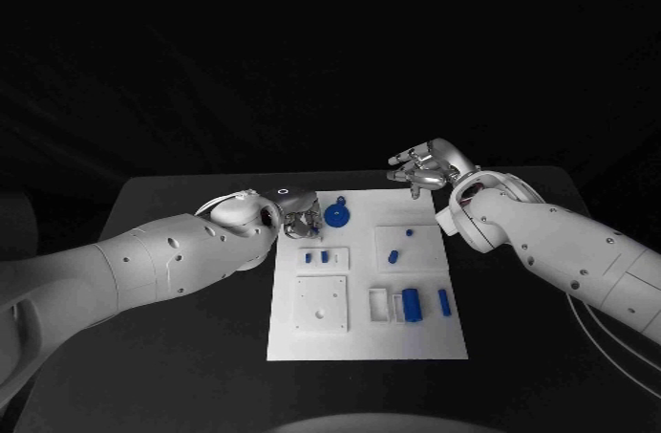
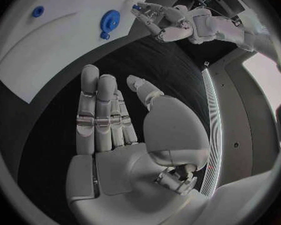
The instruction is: Assemble the parts on the task board
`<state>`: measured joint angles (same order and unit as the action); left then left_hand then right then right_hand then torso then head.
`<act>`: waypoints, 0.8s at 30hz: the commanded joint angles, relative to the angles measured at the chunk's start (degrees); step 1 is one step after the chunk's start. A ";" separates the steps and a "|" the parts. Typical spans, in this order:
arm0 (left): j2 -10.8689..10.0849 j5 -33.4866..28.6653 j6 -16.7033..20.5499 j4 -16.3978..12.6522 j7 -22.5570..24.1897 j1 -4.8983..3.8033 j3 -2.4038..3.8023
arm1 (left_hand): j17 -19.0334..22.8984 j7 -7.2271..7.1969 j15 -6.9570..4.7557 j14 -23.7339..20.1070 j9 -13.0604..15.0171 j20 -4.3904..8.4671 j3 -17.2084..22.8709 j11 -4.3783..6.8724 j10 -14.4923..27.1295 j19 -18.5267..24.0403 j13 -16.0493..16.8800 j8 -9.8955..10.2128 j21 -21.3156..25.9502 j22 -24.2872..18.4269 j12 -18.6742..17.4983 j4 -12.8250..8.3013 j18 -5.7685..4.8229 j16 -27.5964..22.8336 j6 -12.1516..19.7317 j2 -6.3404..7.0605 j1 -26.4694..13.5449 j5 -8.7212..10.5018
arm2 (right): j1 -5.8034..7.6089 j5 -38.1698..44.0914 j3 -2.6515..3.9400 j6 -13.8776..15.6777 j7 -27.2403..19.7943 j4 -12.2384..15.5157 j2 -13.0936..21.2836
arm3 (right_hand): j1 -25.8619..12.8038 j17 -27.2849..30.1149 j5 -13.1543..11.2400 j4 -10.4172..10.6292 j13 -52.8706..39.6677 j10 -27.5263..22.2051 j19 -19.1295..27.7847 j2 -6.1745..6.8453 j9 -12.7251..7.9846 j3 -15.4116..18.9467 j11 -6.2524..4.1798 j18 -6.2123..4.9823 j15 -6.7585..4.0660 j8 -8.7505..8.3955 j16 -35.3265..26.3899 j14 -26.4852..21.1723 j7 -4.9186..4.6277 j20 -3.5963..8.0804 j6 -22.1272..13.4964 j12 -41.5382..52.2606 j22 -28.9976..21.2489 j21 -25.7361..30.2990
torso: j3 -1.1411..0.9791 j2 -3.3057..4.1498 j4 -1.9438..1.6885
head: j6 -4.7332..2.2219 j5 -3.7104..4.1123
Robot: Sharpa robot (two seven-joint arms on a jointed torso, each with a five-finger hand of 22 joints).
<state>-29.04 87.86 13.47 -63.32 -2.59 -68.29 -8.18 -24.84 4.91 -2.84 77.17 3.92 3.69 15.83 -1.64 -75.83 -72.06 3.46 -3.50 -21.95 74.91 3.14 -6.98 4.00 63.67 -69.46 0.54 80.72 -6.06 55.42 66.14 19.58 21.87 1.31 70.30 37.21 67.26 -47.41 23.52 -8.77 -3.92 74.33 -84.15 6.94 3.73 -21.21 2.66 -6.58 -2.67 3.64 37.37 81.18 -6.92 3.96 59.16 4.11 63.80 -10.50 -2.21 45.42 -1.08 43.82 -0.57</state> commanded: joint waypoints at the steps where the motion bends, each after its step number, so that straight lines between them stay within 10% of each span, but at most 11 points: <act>1: 0.25 -0.96 -1.62 0.05 0.61 -0.05 -0.01 | -0.09 0.05 -0.02 0.45 0.08 0.14 0.09 0.04 0.03 0.31 0.04 -0.19 -0.28 1.12 0.27 0.39 1.17 0.03 -0.11 -0.14 -0.44 0.26 | 0.00 0.07 0.02 -0.60 -0.34 0.11 -0.06 | -0.57 0.06 0.36 -0.05 0.07 0.30 -1.82 0.22 0.00 -0.31 -0.01 -1.13 0.17 -0.05 0.34 -0.25 -0.20 -0.26 0.32 -0.24 -0.08 -0.29 | -0.02 -0.03 0.01 | 0.07 -0.01; 24: 1.08 -2.28 -2.61 0.88 0.79 0.03 -0.33 | -0.16 0.08 -0.05 0.40 0.09 0.20 0.04 0.02 0.10 0.21 0.04 -0.20 -0.32 1.14 0.27 0.40 1.13 0.08 -0.02 -0.34 -0.37 0.32 | 0.00 0.07 0.02 -0.61 -0.37 0.07 -0.18 | -0.52 0.21 0.42 -0.10 0.07 0.20 -1.81 0.24 0.00 -0.30 0.02 -1.16 0.19 -0.04 0.46 -0.29 -0.19 -0.29 0.40 -0.22 -0.37 -0.38 | 0.04 -0.02 -0.01 | 0.10 0.12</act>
<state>-28.14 86.13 11.73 -62.42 -2.42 -68.25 -8.50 -24.94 4.89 -2.83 77.17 3.95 3.69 15.95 -1.65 -75.82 -72.07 3.41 -3.48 -21.94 74.92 3.22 -6.85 4.00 63.67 -69.26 0.77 80.50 -5.92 55.42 66.14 19.58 21.86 1.32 70.30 37.09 67.26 -47.25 23.75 -8.77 -3.92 74.33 -84.15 6.94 3.73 -21.21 2.66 -7.04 -2.67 3.64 37.63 81.18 -7.05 3.96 59.32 4.11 63.47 -10.52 -2.17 45.41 -1.09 43.89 -0.45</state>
